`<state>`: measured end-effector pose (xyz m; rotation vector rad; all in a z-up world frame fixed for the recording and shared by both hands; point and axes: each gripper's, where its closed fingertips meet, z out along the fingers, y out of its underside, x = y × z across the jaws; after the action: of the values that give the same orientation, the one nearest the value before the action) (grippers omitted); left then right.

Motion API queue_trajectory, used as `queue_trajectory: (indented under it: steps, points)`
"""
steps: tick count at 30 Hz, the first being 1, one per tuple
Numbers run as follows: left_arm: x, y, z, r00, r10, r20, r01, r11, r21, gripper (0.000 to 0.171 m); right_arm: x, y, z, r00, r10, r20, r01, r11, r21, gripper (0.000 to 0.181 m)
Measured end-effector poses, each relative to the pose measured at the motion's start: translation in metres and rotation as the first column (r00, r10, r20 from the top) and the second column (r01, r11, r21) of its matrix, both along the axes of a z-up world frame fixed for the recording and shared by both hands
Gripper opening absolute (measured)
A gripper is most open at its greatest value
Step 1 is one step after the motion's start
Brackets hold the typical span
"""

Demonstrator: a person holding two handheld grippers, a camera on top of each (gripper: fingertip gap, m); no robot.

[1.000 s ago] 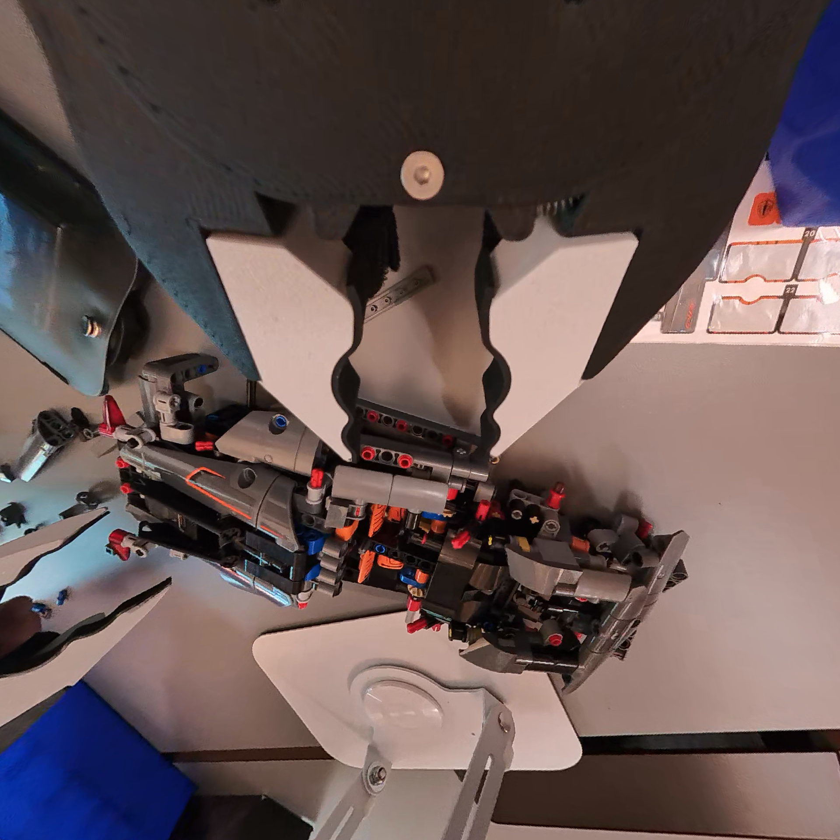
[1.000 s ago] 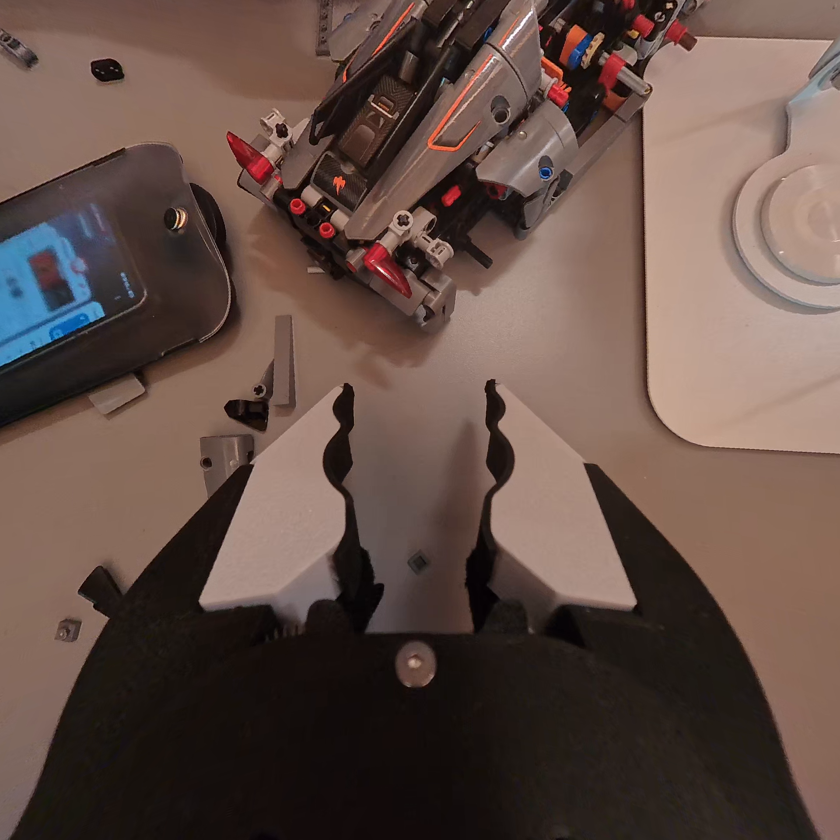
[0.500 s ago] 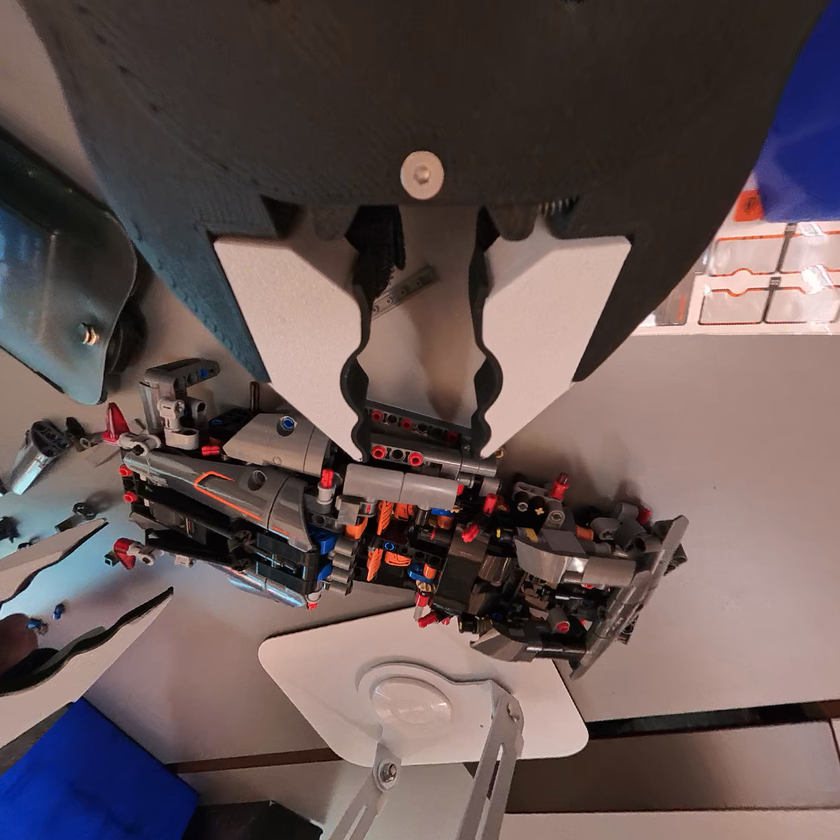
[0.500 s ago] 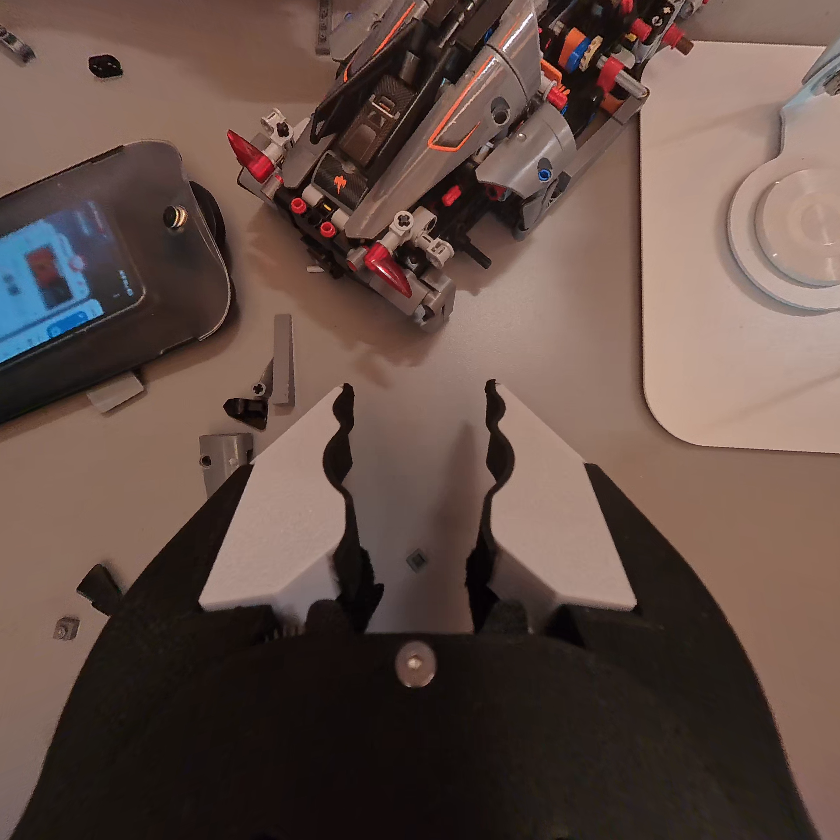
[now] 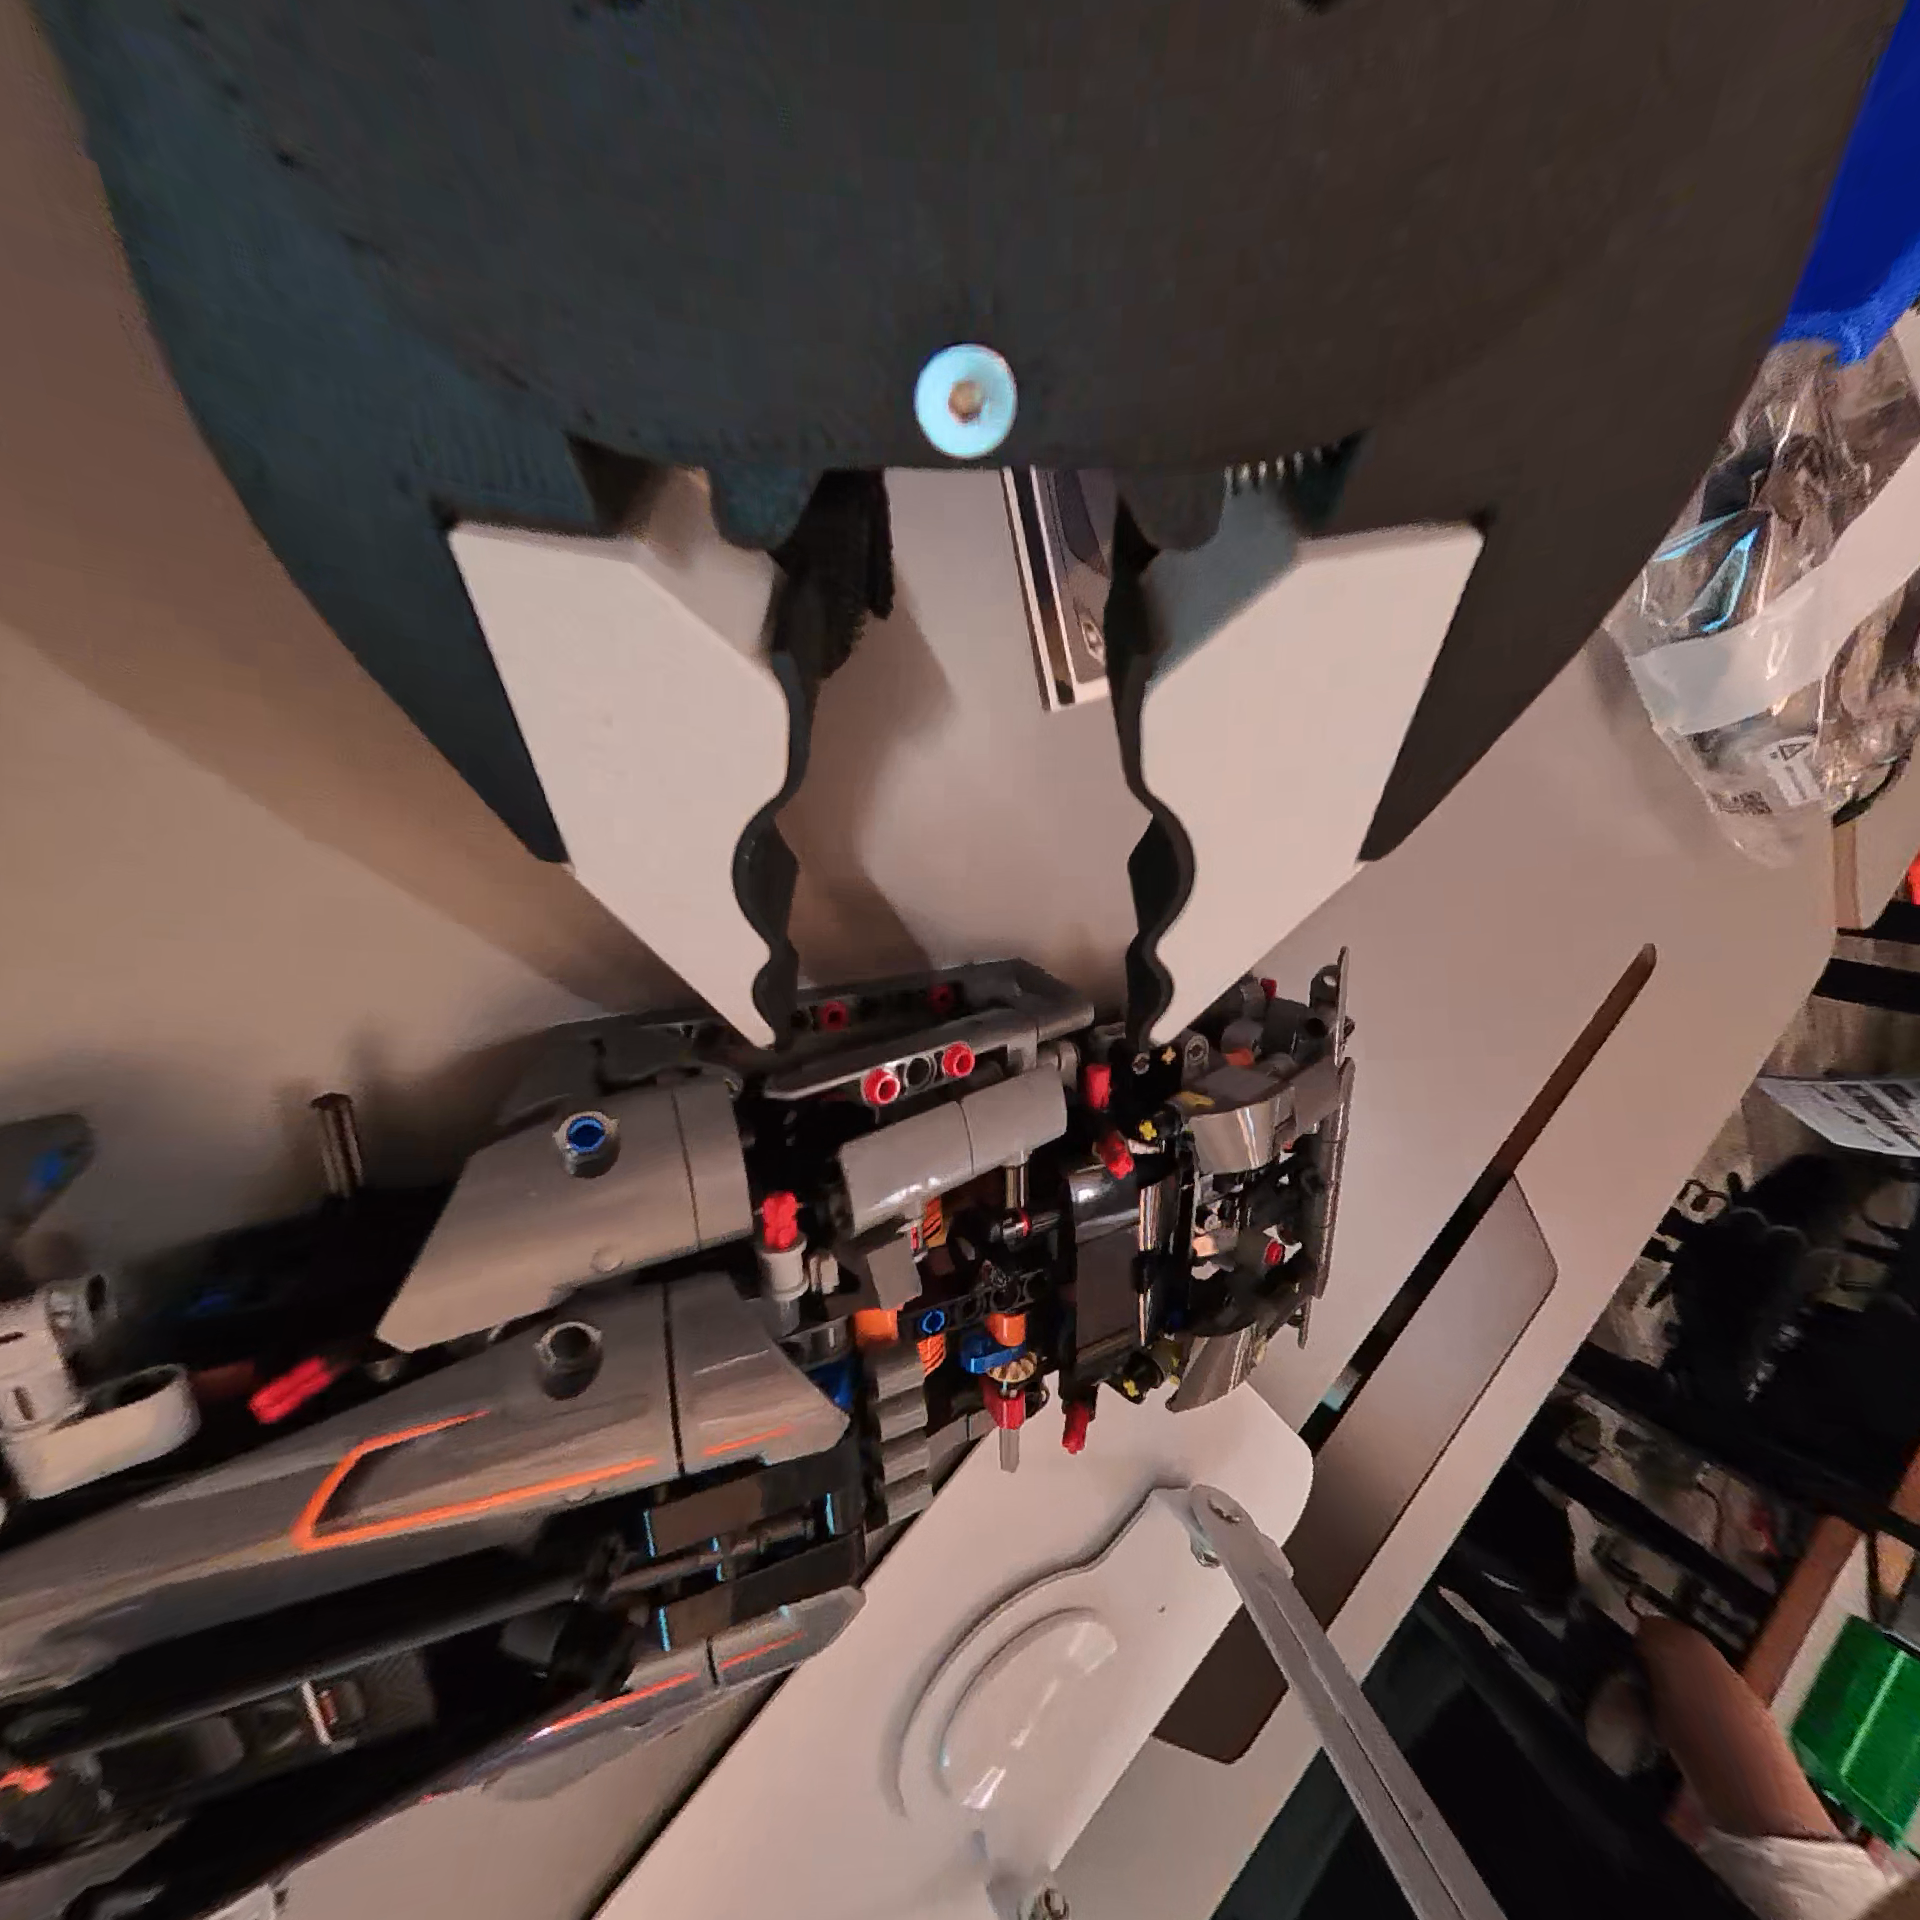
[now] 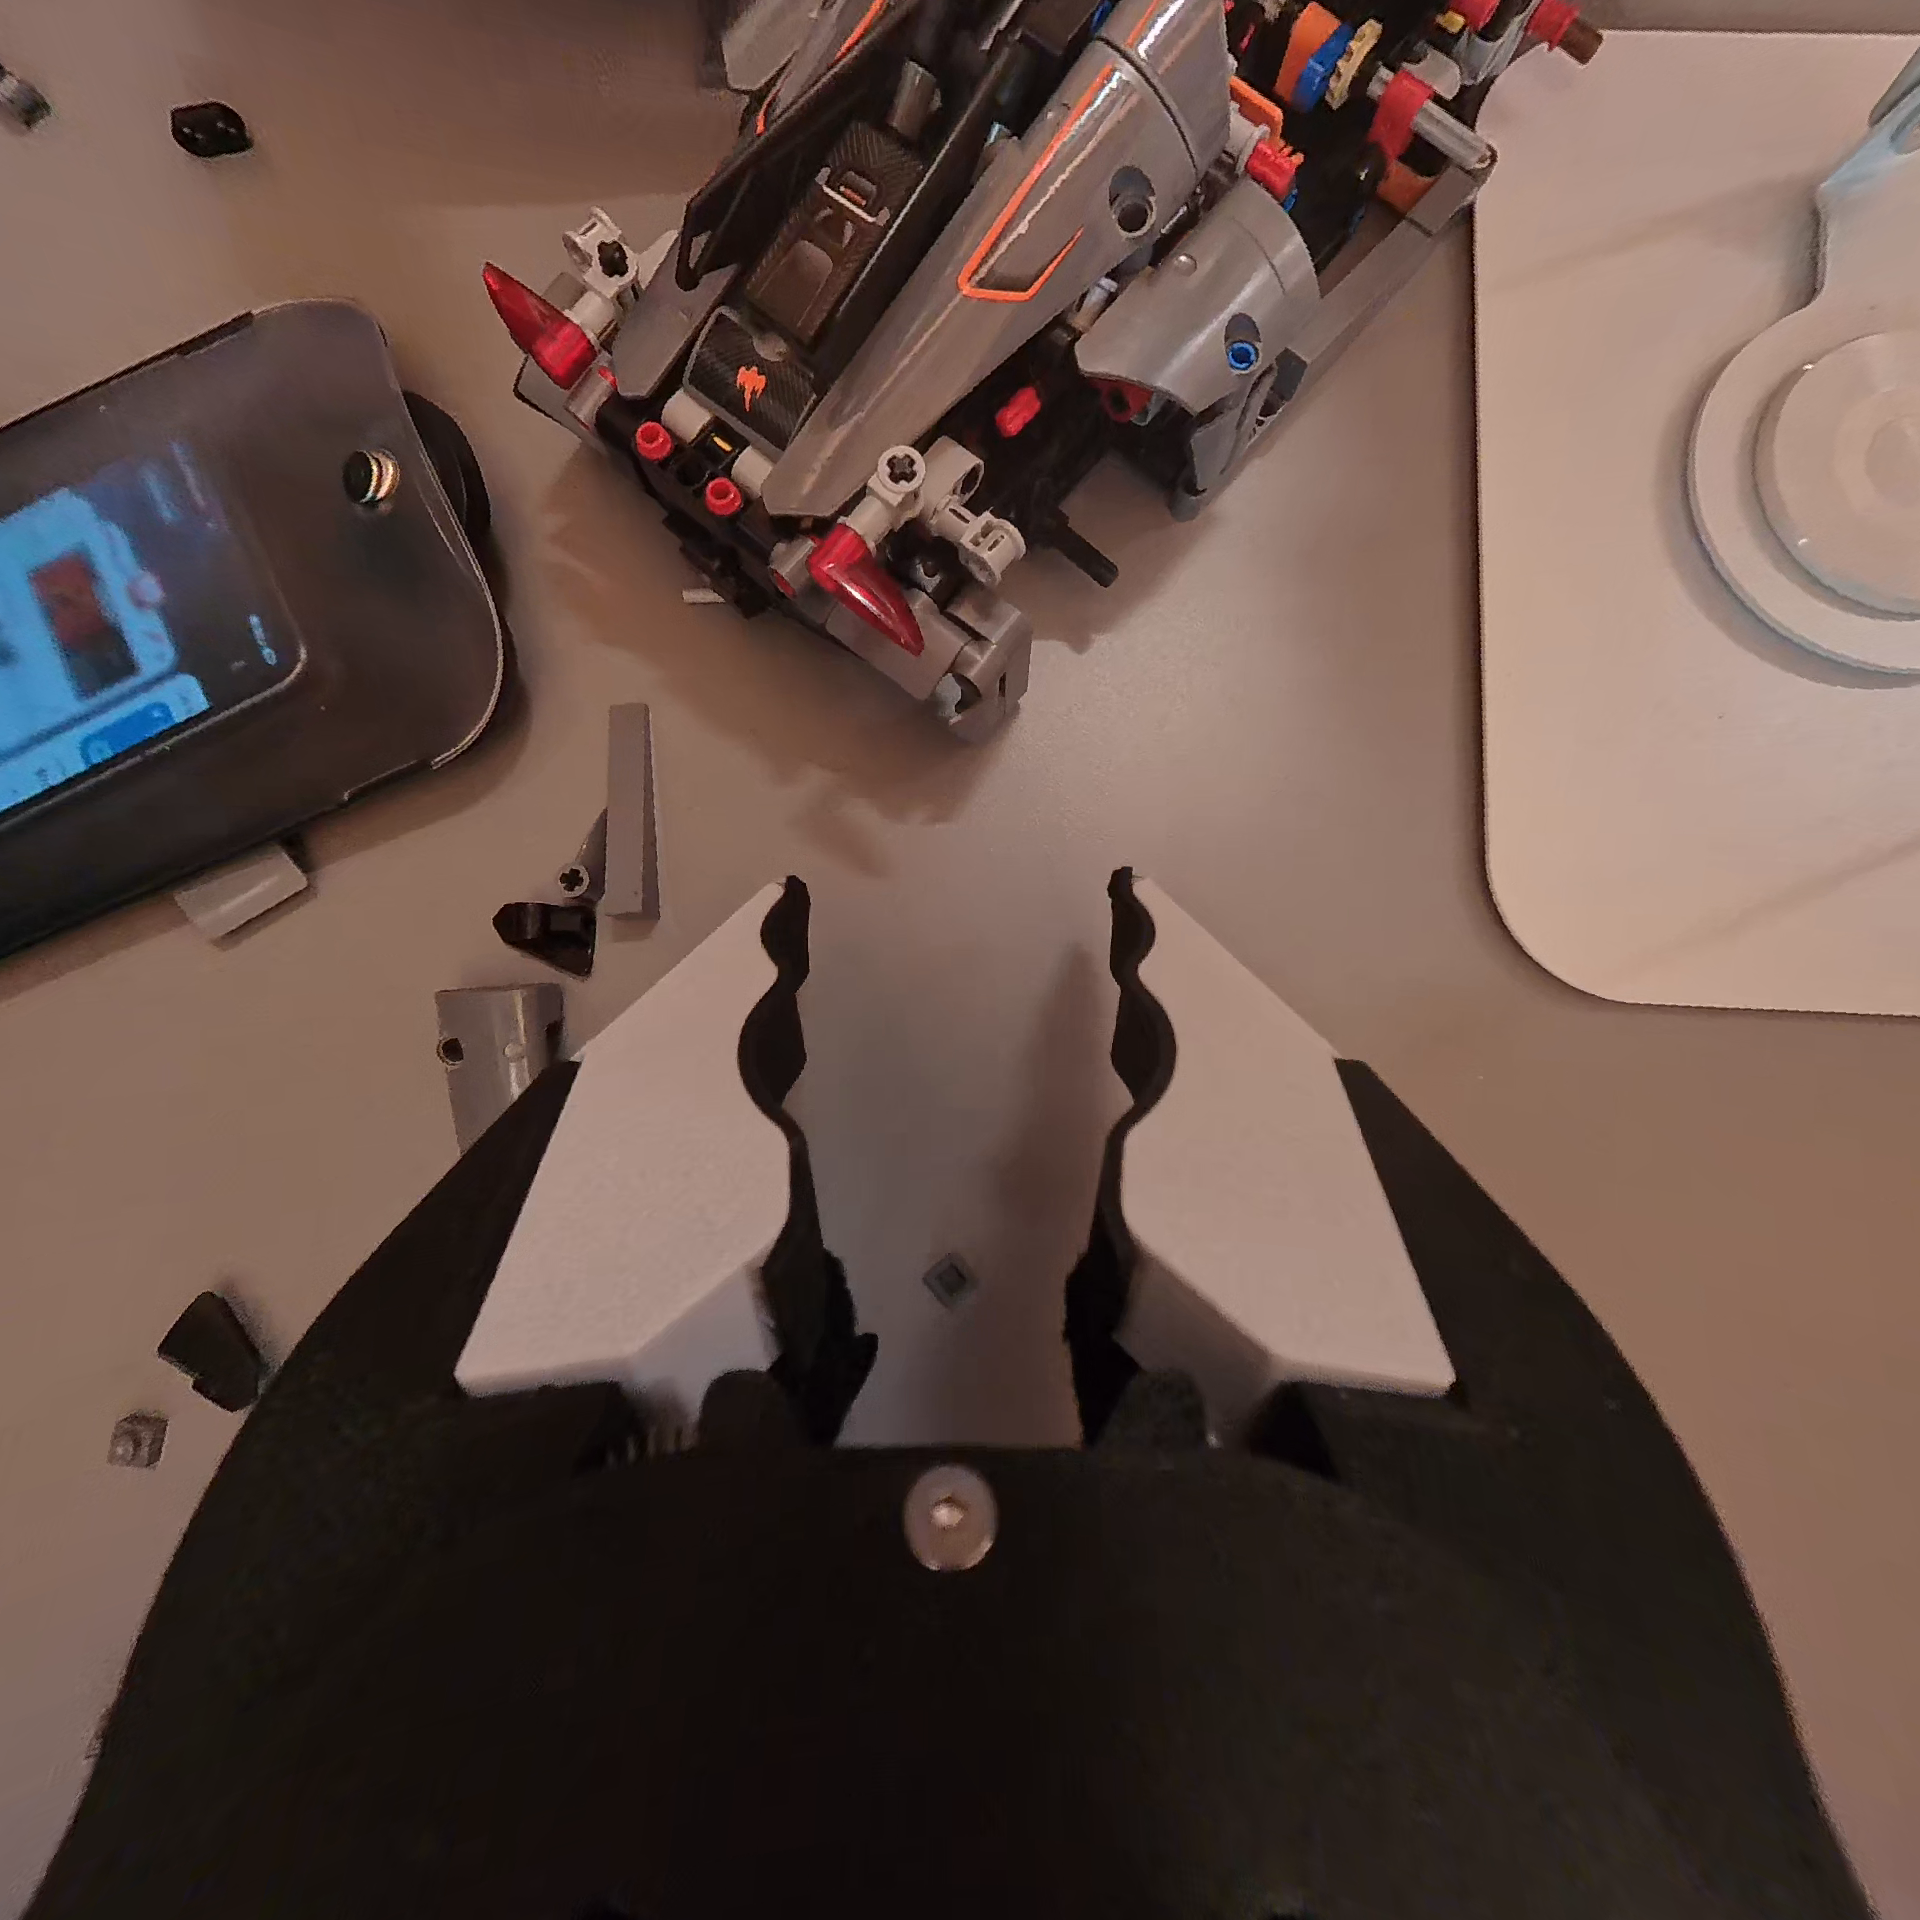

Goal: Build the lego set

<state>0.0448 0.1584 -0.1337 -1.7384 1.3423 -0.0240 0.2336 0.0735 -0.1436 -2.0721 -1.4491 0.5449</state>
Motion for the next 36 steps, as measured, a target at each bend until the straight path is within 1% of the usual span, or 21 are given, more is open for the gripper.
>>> queue_trajectory:
  steps: [3,5,8,14,18,27,32,34,36]
  points:
    - [0.002,0.003,0.002,1.000,-0.016,0.016,0.016,1.000,0.005,0.055,0.002,0.001,-0.001,1.000,-0.006,-0.001,0.006,1.000,-0.005,0.057]
    - [0.002,0.001,0.006,0.999,-0.039,0.016,0.039,0.998,0.041,0.043,0.002,0.001,-0.002,1.000,-0.007,-0.004,0.007,1.000,-0.009,0.057]
    - [0.005,0.000,0.007,0.997,-0.049,0.056,0.048,0.998,0.028,0.034,0.001,0.000,-0.001,1.000,-0.005,-0.006,0.005,1.000,-0.011,0.057]
    - [0.001,0.003,0.014,0.984,-0.011,0.180,0.019,0.999,-0.040,0.028,0.000,-0.001,-0.002,1.000,-0.002,-0.009,0.002,1.000,-0.017,0.057]
    - [-0.006,0.009,0.016,0.972,0.034,0.234,-0.015,0.996,-0.083,0.023,0.000,-0.002,-0.003,1.000,-0.001,-0.008,0.001,1.000,-0.020,0.057]
    - [-0.015,0.017,0.017,0.945,0.117,0.307,-0.068,0.984,-0.164,0.024,-0.001,-0.003,-0.002,1.000,0.003,-0.007,-0.003,1.000,-0.018,0.057]
    - [-0.018,0.017,0.008,0.942,0.138,0.307,-0.071,0.973,-0.219,0.038,-0.001,-0.003,-0.001,1.000,0.005,-0.008,-0.005,1.000,-0.017,0.057]
    - [-0.020,0.018,0.006,0.944,0.141,0.298,-0.078,0.974,-0.213,0.045,-0.001,-0.003,-0.001,1.000,0.006,-0.007,-0.006,1.000,-0.017,0.057]
    - [-0.019,0.019,0.006,0.947,0.133,0.291,-0.074,0.976,-0.204,0.046,-0.002,-0.003,-0.001,1.000,0.007,-0.007,-0.007,1.000,-0.017,0.057]
